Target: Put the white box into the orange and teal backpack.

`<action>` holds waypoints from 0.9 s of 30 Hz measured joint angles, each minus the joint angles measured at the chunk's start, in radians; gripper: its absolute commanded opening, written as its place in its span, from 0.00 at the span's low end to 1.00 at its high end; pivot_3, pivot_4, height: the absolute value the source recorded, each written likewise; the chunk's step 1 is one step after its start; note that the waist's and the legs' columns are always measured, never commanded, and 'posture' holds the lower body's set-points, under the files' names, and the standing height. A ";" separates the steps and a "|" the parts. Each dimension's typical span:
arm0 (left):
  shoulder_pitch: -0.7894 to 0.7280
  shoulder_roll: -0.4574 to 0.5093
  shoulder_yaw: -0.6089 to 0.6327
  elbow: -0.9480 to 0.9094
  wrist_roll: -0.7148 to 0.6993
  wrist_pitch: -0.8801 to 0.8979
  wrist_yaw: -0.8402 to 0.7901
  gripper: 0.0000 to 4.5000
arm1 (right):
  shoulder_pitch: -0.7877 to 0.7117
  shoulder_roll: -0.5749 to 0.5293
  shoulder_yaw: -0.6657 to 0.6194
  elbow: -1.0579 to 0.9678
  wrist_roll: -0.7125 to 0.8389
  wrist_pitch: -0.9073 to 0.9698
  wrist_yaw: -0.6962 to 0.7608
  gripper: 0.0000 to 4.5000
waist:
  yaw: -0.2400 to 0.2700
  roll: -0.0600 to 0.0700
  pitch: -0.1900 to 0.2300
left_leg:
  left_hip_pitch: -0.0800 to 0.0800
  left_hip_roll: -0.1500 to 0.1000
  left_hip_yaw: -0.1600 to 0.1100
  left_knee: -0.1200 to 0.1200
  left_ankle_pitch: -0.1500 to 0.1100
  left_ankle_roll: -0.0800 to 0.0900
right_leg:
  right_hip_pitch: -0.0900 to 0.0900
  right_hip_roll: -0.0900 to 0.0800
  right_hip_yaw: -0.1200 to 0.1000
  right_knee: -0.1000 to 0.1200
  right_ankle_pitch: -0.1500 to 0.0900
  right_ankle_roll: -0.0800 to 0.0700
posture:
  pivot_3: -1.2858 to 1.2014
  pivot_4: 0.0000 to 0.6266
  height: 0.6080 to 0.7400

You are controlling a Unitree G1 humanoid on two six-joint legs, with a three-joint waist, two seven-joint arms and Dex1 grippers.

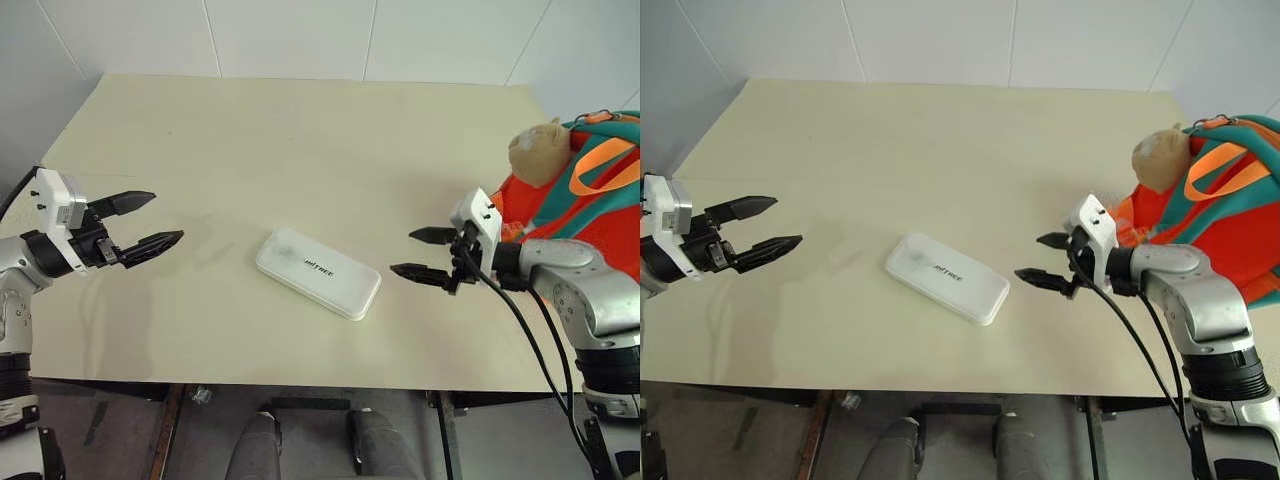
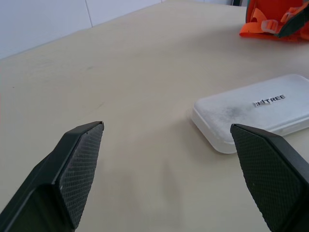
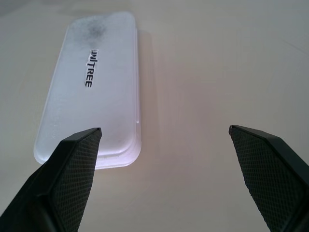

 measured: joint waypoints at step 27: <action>-0.183 -0.136 -0.218 0.200 0.139 0.030 0.092 0.00 | 0.120 0.018 0.030 -0.123 -0.010 0.040 -0.111 0.00 | 0.015 0.000 0.000 | 0.000 0.000 0.000 0.002 0.000 0.000 | 0.001 0.001 0.000 0.000 0.001 0.001 | 0.52 0.24 1.00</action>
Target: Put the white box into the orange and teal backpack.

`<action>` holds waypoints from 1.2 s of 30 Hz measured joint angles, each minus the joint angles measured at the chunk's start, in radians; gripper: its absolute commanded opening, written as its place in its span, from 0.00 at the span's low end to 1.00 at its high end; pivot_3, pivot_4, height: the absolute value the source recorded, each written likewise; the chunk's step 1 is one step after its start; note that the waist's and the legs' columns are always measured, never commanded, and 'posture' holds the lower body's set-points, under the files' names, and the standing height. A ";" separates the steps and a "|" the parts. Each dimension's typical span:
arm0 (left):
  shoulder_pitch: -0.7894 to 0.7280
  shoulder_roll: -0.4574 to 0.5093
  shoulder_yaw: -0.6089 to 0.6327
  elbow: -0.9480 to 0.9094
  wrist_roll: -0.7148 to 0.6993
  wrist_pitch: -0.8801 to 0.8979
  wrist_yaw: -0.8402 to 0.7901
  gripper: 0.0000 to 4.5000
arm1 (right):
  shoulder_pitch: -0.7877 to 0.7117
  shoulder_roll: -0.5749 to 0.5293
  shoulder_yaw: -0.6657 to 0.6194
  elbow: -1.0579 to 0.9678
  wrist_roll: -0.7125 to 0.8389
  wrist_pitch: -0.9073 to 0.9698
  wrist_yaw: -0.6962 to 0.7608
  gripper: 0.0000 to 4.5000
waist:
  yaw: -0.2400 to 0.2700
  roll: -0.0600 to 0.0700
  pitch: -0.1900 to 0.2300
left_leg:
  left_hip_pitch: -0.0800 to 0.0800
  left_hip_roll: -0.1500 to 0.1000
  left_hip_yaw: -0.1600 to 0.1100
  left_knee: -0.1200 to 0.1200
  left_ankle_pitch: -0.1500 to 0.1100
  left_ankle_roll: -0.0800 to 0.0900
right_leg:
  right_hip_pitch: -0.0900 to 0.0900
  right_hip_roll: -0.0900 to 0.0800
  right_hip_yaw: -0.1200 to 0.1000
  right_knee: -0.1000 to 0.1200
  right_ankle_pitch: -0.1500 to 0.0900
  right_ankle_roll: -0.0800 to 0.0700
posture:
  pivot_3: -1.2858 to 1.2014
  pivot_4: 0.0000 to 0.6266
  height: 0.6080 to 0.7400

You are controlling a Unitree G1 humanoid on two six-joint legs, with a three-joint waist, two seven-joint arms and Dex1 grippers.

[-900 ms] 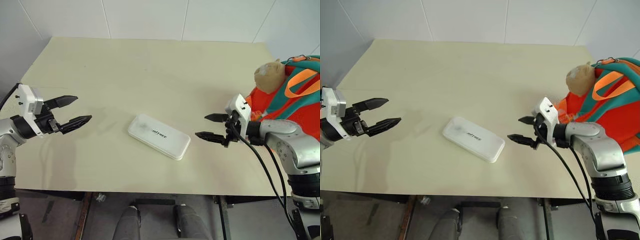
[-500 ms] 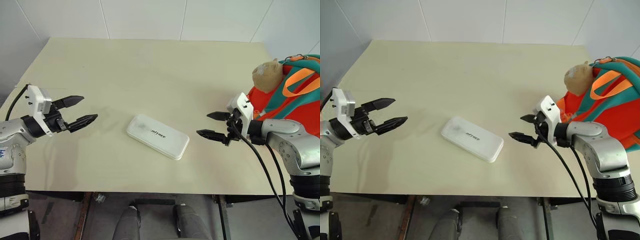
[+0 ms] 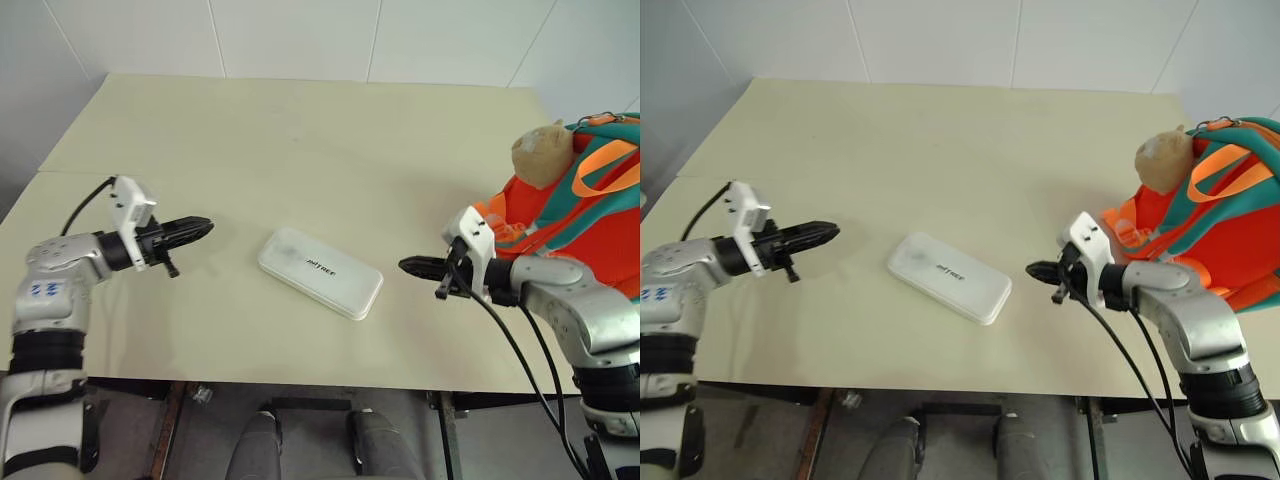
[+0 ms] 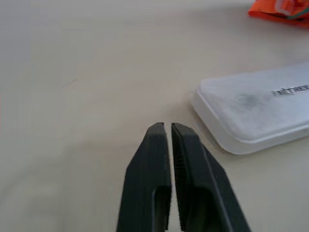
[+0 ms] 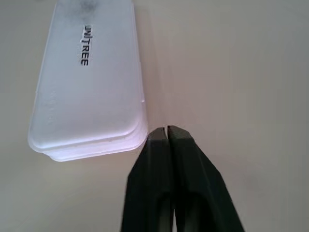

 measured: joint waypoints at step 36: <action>-0.080 -0.141 -0.158 0.091 0.138 0.149 -0.204 0.00 | 0.017 -0.008 0.133 -0.149 -0.043 0.155 -0.076 0.00 | 0.005 0.000 0.000 | -0.001 0.000 -0.001 0.002 0.000 0.000 | 0.001 0.000 0.001 0.000 0.002 0.002 | 0.52 0.24 1.00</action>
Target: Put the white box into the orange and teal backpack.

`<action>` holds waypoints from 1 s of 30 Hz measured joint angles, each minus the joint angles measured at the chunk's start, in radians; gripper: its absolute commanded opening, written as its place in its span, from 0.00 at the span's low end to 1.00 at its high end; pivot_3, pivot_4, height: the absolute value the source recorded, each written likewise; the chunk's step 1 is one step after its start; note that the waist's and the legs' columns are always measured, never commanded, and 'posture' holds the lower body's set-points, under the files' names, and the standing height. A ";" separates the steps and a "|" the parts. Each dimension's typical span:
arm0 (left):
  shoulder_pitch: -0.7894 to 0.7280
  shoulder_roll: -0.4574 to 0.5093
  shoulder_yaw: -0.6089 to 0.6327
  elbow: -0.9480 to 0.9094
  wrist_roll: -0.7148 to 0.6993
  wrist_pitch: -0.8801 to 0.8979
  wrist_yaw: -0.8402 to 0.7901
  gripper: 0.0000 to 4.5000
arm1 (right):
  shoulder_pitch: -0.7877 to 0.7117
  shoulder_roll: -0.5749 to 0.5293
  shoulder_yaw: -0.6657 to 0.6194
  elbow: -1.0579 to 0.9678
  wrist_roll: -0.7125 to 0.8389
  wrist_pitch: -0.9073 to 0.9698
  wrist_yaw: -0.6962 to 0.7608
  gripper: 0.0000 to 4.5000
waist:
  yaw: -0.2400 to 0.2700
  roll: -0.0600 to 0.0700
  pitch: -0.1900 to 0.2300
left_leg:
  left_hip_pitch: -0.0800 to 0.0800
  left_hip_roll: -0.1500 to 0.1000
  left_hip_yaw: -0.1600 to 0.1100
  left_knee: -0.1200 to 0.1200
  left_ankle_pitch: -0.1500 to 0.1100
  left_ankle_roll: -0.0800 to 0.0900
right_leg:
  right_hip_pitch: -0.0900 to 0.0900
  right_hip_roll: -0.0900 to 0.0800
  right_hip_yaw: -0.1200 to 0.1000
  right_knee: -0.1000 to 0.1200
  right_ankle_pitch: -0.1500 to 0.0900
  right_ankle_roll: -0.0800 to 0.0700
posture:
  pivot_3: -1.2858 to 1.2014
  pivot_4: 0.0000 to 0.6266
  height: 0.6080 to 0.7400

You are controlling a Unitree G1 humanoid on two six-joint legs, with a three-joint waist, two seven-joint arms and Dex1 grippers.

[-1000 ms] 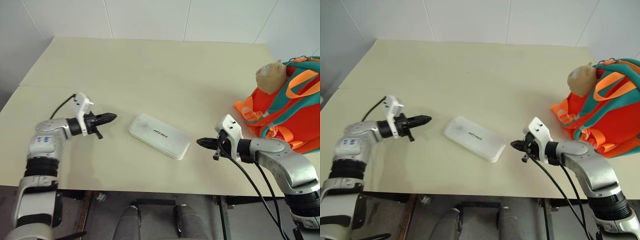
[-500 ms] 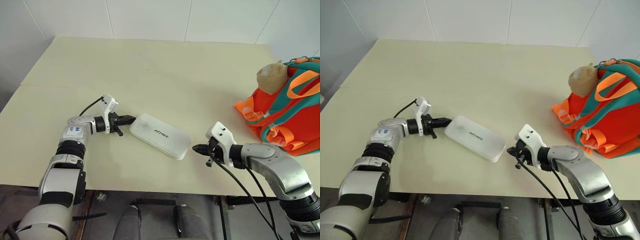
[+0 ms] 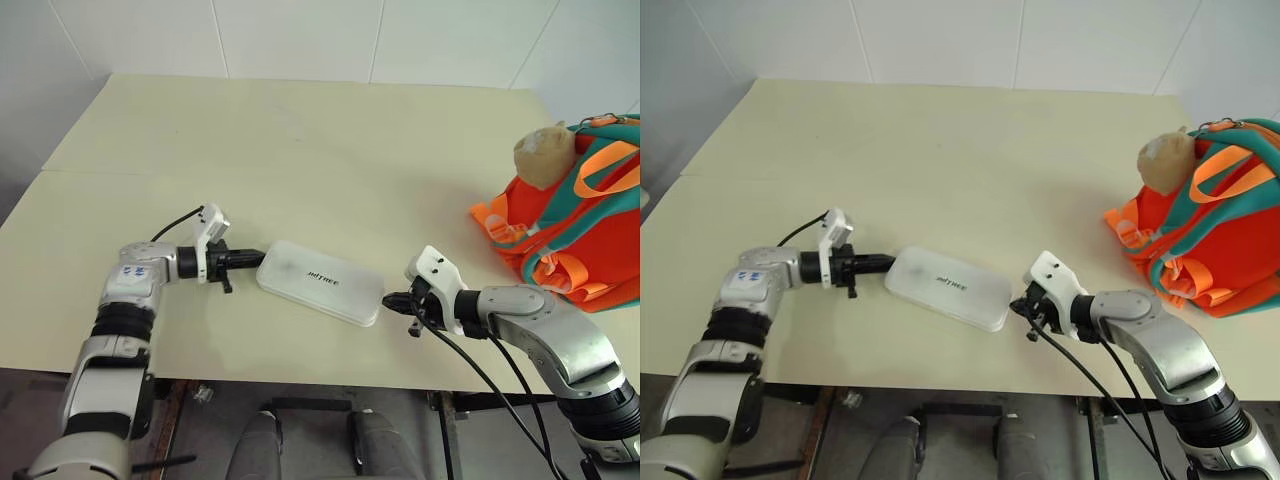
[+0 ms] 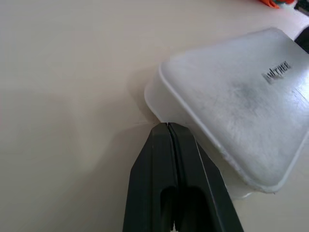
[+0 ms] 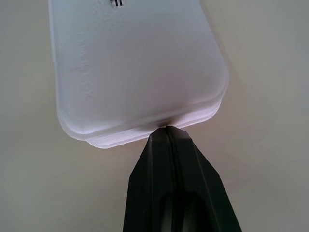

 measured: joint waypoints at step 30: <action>0.248 0.184 0.048 -0.587 -0.082 0.394 0.192 0.09 | -0.077 -0.133 0.080 0.210 -0.158 -0.225 0.184 0.08 | 0.003 0.000 0.000 | 0.001 0.000 0.001 0.000 0.000 0.000 | 0.000 -0.001 0.000 -0.002 -0.001 -0.003 | 0.52 0.24 1.00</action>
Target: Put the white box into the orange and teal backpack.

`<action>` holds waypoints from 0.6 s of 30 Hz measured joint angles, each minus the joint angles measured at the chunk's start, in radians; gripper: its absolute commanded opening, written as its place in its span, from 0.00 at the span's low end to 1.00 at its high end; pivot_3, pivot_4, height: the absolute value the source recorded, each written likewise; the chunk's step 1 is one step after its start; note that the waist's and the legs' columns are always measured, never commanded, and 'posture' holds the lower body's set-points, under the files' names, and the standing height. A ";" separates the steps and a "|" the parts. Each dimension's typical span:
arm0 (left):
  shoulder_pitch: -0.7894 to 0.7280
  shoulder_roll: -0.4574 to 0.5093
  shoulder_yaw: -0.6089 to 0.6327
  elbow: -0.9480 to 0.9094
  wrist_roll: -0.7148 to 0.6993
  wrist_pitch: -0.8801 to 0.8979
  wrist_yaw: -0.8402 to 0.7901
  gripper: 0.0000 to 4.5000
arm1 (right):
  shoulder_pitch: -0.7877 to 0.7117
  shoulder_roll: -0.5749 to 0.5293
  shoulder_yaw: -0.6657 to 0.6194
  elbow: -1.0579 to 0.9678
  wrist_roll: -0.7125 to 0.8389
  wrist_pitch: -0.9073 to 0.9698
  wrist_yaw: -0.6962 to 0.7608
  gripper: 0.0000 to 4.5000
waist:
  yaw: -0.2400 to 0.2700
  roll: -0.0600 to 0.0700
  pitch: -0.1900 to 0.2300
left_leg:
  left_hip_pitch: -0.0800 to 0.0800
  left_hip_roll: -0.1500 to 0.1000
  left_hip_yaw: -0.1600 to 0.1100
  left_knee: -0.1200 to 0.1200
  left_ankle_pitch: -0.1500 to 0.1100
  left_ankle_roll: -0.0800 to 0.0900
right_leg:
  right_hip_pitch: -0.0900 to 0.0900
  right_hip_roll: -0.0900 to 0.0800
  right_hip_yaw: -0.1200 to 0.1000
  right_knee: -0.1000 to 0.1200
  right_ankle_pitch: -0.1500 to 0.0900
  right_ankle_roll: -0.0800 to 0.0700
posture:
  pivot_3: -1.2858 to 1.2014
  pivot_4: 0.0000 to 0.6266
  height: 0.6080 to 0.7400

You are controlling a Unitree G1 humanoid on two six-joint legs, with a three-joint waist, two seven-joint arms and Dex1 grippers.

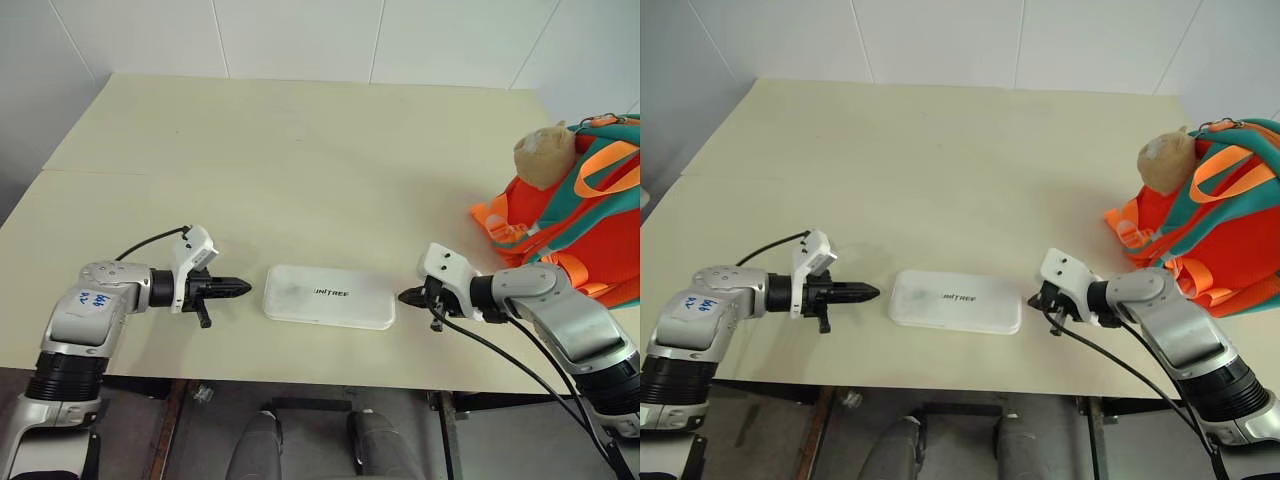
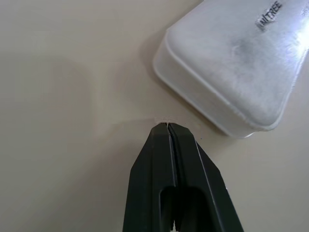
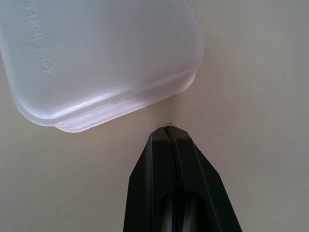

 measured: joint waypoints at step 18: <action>-0.121 -0.002 0.110 0.050 -0.303 0.504 0.071 1.00 | -0.028 0.010 -0.043 0.069 -0.035 -0.042 -0.007 1.00 | -0.005 0.000 0.000 | 0.000 0.000 0.000 -0.001 0.000 0.000 | -0.001 0.000 0.000 0.001 0.000 0.001 | 0.52 0.24 1.00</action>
